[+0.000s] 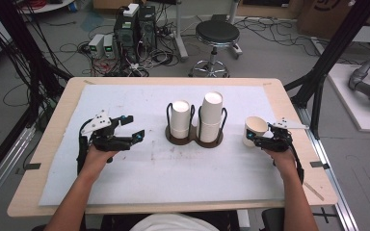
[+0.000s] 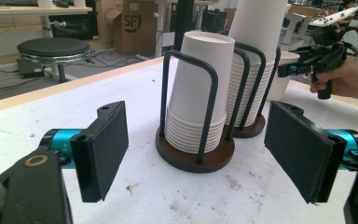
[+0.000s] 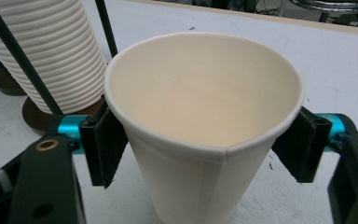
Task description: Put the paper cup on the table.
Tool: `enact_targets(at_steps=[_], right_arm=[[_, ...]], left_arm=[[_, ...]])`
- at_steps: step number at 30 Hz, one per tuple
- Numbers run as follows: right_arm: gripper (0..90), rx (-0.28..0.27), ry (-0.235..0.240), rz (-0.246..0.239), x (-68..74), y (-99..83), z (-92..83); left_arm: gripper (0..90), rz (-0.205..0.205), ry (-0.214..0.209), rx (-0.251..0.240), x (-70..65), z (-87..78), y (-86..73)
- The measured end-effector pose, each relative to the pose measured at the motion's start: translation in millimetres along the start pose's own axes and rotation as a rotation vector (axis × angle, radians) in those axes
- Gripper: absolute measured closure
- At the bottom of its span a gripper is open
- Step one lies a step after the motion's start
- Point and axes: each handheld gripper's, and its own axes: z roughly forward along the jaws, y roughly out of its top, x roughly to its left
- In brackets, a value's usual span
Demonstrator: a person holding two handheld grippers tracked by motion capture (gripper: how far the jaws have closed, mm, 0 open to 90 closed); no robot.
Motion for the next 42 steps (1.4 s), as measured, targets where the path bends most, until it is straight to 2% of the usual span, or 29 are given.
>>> enact_targets(at_steps=[2, 5, 10, 16, 23, 29, 34, 38, 42], right_arm=[[21.3, 0.014, -0.006, 0.0, 0.8, -0.8, 1.5], [21.3, 0.032, -0.012, -0.034, 3.6, -1.0, 2.6], [21.0, 0.039, -0.004, -0.046, 6.5, -1.2, -0.8], [20.8, 0.048, -0.006, -0.028, 6.6, -4.4, -7.3], [20.8, 0.069, -0.016, -0.049, 7.7, -9.1, -17.0], [20.8, 0.059, -0.025, -0.048, 9.7, -9.5, -26.2], [20.8, 0.031, -0.039, -0.05, 13.7, -7.3, -37.1], [20.8, 0.023, -0.039, -0.061, 15.4, -2.5, -46.4], [20.8, -0.013, -0.032, -0.055, 18.7, 5.9, -55.2]], left_arm=[[21.6, -0.001, -0.001, 0.0, 0.1, 0.3, -0.1], [21.6, -0.004, -0.003, -0.002, -0.2, 0.5, -0.1], [21.6, -0.003, -0.004, -0.001, -0.2, 0.2, 0.0], [21.6, -0.016, -0.013, -0.019, 0.9, -0.9, 0.5], [21.6, -0.014, -0.012, -0.018, 1.8, -1.0, 1.3], [21.6, -0.017, -0.01, -0.023, 2.4, -1.6, 2.2], [21.6, -0.018, -0.008, -0.024, 2.8, -1.5, 2.6], [21.6, -0.018, -0.008, -0.026, 3.2, -1.3, 2.9], [21.6, -0.019, -0.009, -0.025, 3.2, -1.1, 2.9]])
